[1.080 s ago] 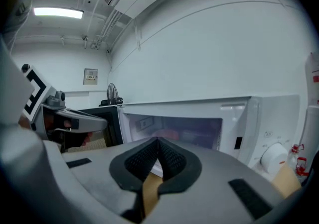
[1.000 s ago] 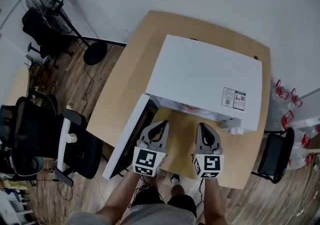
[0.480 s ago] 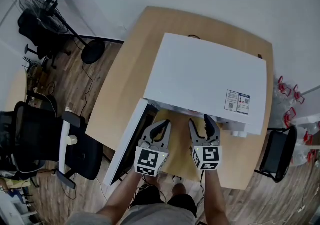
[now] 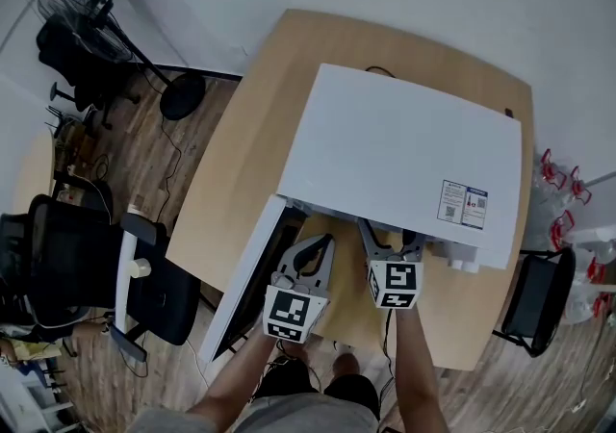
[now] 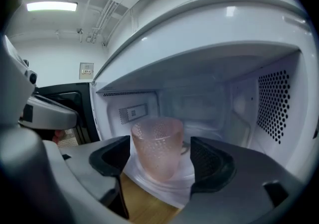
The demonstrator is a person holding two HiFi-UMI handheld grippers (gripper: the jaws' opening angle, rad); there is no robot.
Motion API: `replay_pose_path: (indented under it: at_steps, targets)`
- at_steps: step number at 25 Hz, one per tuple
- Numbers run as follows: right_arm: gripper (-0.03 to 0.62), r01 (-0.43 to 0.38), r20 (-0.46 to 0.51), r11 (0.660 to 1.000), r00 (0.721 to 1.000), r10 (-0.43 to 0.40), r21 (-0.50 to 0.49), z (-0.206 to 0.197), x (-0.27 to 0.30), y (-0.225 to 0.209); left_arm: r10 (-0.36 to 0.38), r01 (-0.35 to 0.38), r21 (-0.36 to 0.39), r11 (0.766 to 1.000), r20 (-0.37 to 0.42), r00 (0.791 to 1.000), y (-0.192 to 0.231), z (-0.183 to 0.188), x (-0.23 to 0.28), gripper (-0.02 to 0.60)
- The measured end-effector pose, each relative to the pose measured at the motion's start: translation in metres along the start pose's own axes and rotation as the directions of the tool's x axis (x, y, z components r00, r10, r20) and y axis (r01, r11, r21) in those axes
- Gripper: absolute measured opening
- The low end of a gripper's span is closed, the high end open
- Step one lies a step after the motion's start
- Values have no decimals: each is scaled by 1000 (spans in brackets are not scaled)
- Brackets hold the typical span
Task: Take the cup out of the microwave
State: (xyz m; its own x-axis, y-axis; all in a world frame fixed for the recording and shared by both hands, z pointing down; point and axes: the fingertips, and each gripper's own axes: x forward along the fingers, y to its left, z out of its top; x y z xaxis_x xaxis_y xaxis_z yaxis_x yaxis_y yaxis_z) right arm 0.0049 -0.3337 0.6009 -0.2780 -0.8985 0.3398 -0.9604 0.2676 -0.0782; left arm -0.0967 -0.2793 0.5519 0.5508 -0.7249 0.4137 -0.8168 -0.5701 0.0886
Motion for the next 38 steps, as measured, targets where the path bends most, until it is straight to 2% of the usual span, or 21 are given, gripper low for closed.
replay_pose_path:
  at_steps: [13, 20, 38]
  targets:
    - [356, -11, -14, 999, 1000, 11, -35, -1, 16, 1, 13, -13, -1, 1000, -9, 1000, 6, -1, 4, 23]
    - [353, -10, 4, 1000, 1000, 10, -23, 5, 12, 0, 31, -31, 1, 1000, 0, 1000, 10, 3, 1, 23]
    - [350, -34, 95, 998, 995, 38, -46, 41, -61, 17, 46, -48, 24, 999, 66, 997, -11, 21, -37, 23]
